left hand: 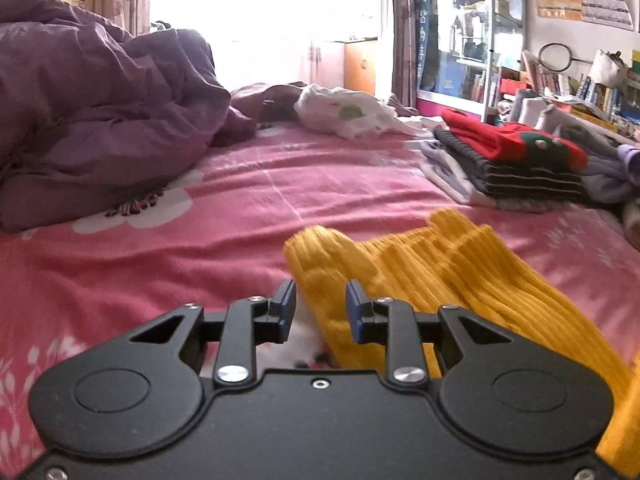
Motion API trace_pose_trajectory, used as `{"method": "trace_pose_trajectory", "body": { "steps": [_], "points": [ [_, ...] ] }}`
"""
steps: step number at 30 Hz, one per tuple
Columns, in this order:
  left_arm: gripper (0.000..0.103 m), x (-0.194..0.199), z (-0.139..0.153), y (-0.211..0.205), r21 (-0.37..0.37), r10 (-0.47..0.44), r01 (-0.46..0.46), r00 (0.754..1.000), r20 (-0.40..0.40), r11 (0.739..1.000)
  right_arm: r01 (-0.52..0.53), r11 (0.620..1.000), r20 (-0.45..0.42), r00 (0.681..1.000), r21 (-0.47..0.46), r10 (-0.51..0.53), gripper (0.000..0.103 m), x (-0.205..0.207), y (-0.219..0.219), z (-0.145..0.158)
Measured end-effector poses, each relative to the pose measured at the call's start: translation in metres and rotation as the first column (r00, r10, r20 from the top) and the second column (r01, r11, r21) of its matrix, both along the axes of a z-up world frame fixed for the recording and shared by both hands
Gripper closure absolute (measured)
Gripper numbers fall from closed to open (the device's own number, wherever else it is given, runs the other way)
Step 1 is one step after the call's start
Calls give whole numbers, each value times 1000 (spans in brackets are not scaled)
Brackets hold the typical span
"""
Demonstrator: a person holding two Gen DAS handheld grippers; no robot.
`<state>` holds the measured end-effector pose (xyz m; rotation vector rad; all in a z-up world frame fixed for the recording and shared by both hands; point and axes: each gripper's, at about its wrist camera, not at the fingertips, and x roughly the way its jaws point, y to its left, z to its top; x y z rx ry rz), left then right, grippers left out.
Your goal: Fold clothes
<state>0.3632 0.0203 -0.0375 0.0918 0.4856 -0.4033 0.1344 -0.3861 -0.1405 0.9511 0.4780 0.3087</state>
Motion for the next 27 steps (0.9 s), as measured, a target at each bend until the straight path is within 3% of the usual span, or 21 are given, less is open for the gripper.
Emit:
{"method": "trace_pose_trajectory", "body": {
  "steps": [5, 9, 11, 15, 17, 20, 22, 27],
  "points": [
    [77, 26, -10, -7, 11, 7, -8, 1000, 17, 1000, -4, 1000, -1, 1000, 2, 4, 95, 2, 0, -1],
    [77, 35, -23, -20, 128, 25, -22, 999, -24, 991, -5, 1000, -2, 1000, 0, 5, 95, 1, 1, -1],
    [77, 34, -17, -17, 111, 29, -27, 999, -18, 993, -4, 1000, -4, 1000, -2, 4, 96, 2, 2, -1],
    [77, 25, -1, -3, -18, 11, -11, 1000, 10, 1000, -3, 1000, -6, 1000, -2, 3, 97, 1, 3, 0],
    [77, 25, 1, -2, -44, 3, -3, 1000, 6, 999, -2, 1000, -5, 1000, -3, 2, 96, 1, 3, 0],
    [77, 31, -8, -9, -32, -23, 22, 999, -31, 999, -3, 1000, -5, 1000, -4, 3, 96, 1, 2, 0],
    [77, 35, -20, -20, 21, -69, 71, 994, -83, 997, -3, 1000, -4, 1000, -5, 3, 96, 2, 2, 0],
    [77, 29, -13, -21, 50, -76, 78, 996, -46, 996, -3, 1000, -4, 1000, -4, 3, 97, 2, 2, -1]
  ]
}}
